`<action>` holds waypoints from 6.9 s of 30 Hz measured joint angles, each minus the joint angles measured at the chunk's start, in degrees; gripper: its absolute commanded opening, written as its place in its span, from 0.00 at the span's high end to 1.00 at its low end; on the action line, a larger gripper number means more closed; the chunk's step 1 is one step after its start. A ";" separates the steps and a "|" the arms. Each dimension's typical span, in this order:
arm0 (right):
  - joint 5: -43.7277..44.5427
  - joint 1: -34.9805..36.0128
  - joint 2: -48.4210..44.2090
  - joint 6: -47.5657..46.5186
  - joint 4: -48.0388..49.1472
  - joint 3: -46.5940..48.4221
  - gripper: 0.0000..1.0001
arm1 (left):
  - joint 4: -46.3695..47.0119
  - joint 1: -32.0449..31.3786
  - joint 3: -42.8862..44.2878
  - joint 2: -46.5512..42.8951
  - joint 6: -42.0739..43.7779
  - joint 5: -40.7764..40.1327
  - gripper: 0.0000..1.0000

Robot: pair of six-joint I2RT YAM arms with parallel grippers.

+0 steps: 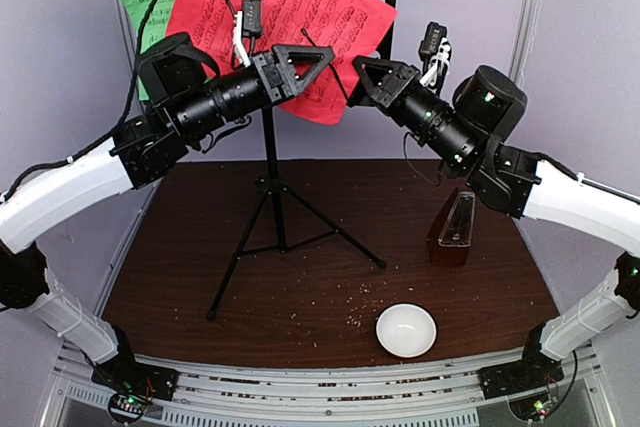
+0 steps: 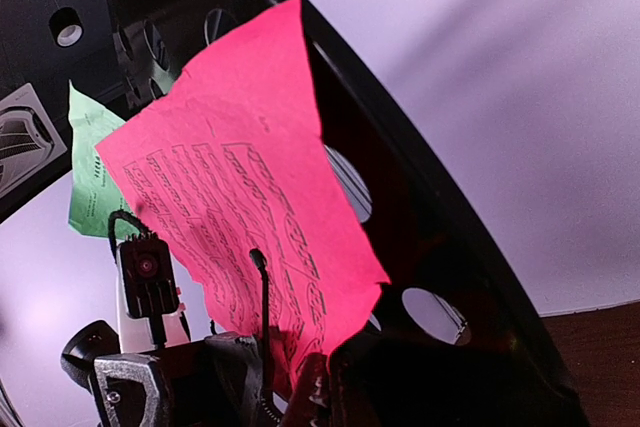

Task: Pack up the instrument practice props

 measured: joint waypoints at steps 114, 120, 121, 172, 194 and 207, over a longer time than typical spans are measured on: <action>27.58 -0.28 -10.69 11.69 -25.42 -46.71 1.00 | -0.22 0.94 -32.83 -17.92 14.62 6.34 0.14; 27.61 -0.28 -9.16 12.02 -26.16 -46.27 1.00 | -3.32 2.12 -37.68 -21.33 14.75 2.62 0.12; 27.69 -0.28 -9.38 12.22 -26.38 -46.31 1.00 | -3.65 2.58 -38.58 -21.90 14.69 2.60 0.12; 13.68 -0.28 -43.17 4.72 -10.25 -62.10 0.14 | 5.86 23.45 -51.74 -7.30 12.66 17.90 0.97; 9.66 -0.28 -34.93 2.54 -4.55 -60.78 0.12 | 12.68 19.61 -51.39 -4.07 9.22 5.40 1.00; 9.22 -0.28 -34.23 2.54 -3.10 -60.24 0.12 | 18.75 17.07 -49.75 0.87 5.70 1.57 1.00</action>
